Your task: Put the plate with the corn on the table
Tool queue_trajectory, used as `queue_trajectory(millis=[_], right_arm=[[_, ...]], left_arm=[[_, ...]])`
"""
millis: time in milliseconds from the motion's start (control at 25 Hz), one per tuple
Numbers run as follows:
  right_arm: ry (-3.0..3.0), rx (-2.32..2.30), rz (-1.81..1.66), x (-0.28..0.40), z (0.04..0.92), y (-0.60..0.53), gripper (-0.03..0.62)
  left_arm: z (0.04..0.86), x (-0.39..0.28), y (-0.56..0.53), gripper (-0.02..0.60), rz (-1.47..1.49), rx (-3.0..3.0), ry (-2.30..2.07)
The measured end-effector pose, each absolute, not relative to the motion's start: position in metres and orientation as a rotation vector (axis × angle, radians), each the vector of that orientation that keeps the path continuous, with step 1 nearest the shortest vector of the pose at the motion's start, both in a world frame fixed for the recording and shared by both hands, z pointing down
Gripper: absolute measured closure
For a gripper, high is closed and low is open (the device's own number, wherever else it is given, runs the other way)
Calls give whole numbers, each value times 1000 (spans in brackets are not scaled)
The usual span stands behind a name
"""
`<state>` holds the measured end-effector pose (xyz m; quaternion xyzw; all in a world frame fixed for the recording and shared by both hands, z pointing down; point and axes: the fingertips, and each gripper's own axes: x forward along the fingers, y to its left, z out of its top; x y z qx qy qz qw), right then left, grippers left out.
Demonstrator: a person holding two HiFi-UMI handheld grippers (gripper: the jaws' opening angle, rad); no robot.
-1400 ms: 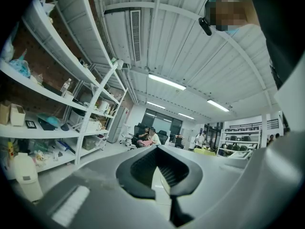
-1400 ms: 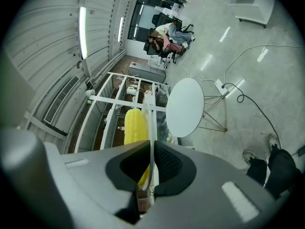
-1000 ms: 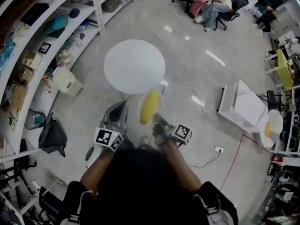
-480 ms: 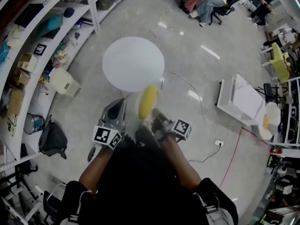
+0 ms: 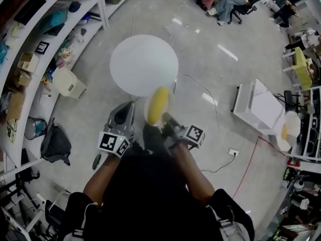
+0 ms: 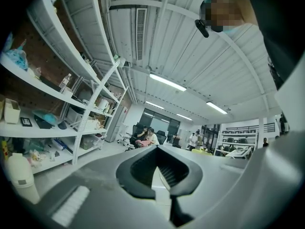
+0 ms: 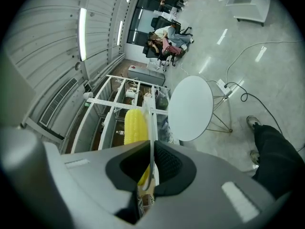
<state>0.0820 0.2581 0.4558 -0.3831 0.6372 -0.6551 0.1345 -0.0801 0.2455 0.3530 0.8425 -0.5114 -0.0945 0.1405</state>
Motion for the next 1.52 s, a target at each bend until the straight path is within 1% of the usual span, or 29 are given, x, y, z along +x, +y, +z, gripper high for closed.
queue_trajectory(millis=[440,1040,1280,1520], right_arm=[[1860,-1081,-1917,96,461,198,565],[1930,-987,-1935,118,456,78,565],[1944,-1011,-1991,132,463,48,565],[1975,-940,-2004,136,465,22,565]], left_arm=[[357,-66,188,581,-244,2421,-1510],[353,-41,79,580,-212,2362,-1593],[349,-28,51,581,-209,2341,-1635],[348,-19,33,581,-202,2314,-1687]])
